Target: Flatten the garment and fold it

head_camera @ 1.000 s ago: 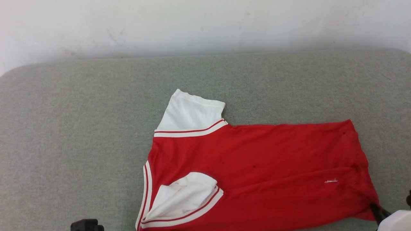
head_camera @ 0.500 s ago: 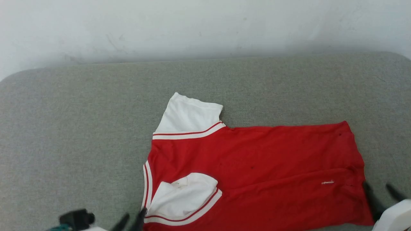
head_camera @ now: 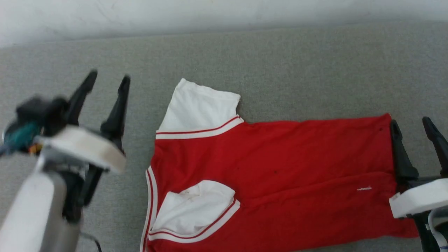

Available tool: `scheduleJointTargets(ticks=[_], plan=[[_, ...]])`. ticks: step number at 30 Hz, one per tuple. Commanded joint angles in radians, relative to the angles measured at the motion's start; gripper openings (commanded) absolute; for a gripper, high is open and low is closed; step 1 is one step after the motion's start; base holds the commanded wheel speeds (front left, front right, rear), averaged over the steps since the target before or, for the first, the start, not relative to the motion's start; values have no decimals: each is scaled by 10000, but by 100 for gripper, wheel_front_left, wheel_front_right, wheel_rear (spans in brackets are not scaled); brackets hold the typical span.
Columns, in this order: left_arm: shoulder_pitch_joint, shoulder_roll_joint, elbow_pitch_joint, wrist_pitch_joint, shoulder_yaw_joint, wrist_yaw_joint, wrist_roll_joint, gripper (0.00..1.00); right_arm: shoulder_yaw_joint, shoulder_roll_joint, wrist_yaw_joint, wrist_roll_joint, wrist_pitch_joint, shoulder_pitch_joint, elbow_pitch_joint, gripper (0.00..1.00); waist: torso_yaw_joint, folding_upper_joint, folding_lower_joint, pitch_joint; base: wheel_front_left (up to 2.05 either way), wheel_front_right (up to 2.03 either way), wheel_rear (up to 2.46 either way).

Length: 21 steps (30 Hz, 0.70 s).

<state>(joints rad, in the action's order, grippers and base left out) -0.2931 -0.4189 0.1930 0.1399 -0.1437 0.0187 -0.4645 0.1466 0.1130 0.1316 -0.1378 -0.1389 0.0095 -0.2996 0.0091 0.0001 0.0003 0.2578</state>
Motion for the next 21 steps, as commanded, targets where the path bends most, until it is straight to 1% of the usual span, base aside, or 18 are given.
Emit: scheduleJointTargets(ticks=[1,5,8,11,13,18,21], plan=[[-356,-123,-201,127,-136,-141,133,100,-39,-30,-9,102,54,-166,-34,100,-166,-1,-3,624,0,0,0],[-2485,-546,-1625,1407,-1032,-995,297,100,-306,-163,-9,275,134,-452,34,100,-389,-1,-3,1197,0,0,0],[-3591,-715,-2500,2680,-1705,-1340,-204,100,-436,-245,-9,316,193,-580,171,100,-592,-1,-3,1495,0,0,0],[-4313,-870,-3117,3797,-2196,-1446,-853,100,-468,-279,-9,356,272,-675,333,100,-771,-1,-3,1722,0,0,0],[-4627,-1000,-3407,4350,-2495,-1471,-1190,100,-517,-289,-9,374,316,-734,419,100,-887,-1,-3,1843,0,0,0],[-5012,-1018,-4002,5057,-2777,-1487,-2045,100,-679,-320,-9,404,356,-848,543,100,-1172,-1,-3,2064,0,0,0],[-5101,-1060,-4404,5234,-2860,-1487,-2140,100,-736,-330,-9,421,367,-914,566,100,-1311,-1,-3,2188,0,0,0]])
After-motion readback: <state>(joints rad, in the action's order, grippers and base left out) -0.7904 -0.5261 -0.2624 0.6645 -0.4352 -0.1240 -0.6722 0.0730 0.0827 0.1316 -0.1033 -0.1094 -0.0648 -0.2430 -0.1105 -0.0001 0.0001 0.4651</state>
